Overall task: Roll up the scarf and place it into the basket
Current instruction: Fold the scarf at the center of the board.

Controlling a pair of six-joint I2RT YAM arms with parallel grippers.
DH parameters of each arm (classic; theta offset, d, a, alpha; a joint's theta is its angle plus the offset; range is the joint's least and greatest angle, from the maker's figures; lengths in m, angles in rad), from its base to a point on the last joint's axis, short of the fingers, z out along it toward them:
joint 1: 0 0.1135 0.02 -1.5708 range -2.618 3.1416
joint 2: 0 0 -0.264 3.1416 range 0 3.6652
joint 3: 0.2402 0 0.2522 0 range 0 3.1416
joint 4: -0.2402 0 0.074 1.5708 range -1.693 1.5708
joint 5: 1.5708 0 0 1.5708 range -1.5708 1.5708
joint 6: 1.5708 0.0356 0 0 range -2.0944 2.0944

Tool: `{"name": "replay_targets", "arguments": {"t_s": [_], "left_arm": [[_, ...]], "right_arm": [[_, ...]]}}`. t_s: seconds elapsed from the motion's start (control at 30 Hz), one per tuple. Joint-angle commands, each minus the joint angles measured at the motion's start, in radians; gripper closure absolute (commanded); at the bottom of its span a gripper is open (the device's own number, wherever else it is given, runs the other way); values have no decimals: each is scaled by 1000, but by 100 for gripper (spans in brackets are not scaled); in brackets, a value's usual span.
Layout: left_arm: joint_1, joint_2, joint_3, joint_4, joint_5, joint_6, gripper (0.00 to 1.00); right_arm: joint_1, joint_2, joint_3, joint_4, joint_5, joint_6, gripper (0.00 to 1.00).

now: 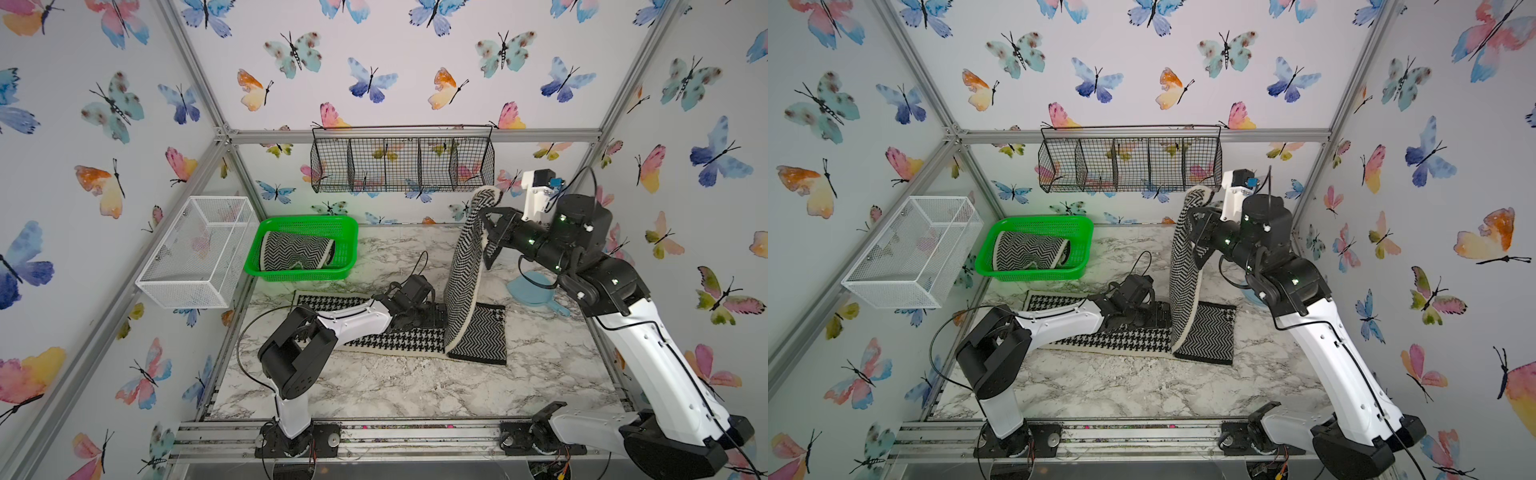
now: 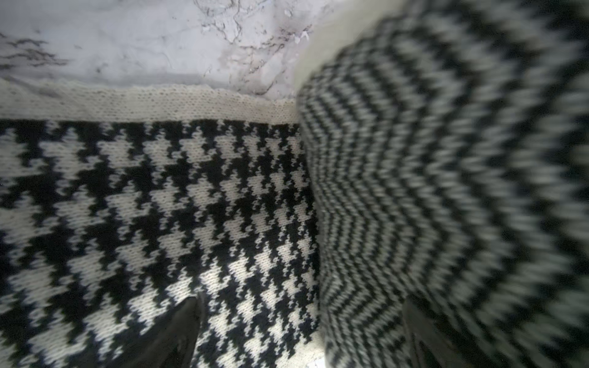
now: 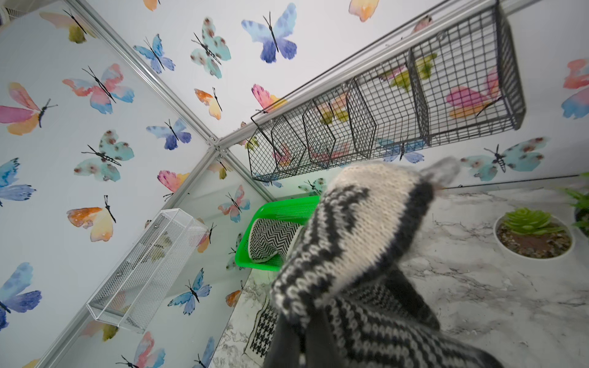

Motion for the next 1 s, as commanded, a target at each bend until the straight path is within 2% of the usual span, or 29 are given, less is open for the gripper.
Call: {"name": "replay_targets", "arguments": {"t_s": [0.0, 0.1, 0.2, 0.3, 0.43, 0.7, 0.97], "left_arm": [[-21, 25, 9, 3, 16, -4, 2], [-24, 52, 15, -3, 9, -4, 2], [-12, 53, 17, -49, -46, -12, 2], [37, 6, -26, -78, -84, -10, 2], [134, -88, -118, -96, -53, 18, 2], [294, -297, -254, -144, -50, 75, 2], [389, -336, -288, -178, -33, 131, 2]], "right_arm": [[7, -5, -17, 72, -58, 18, 98], [7, -11, -75, 112, -88, 38, 98], [10, -12, -155, 167, -121, 61, 98], [16, -19, -248, 245, -140, 93, 98], [48, -6, -305, 312, -154, 126, 98], [144, 68, -253, 319, -122, 150, 98], [224, 94, -157, 196, -80, 180, 98]]}}
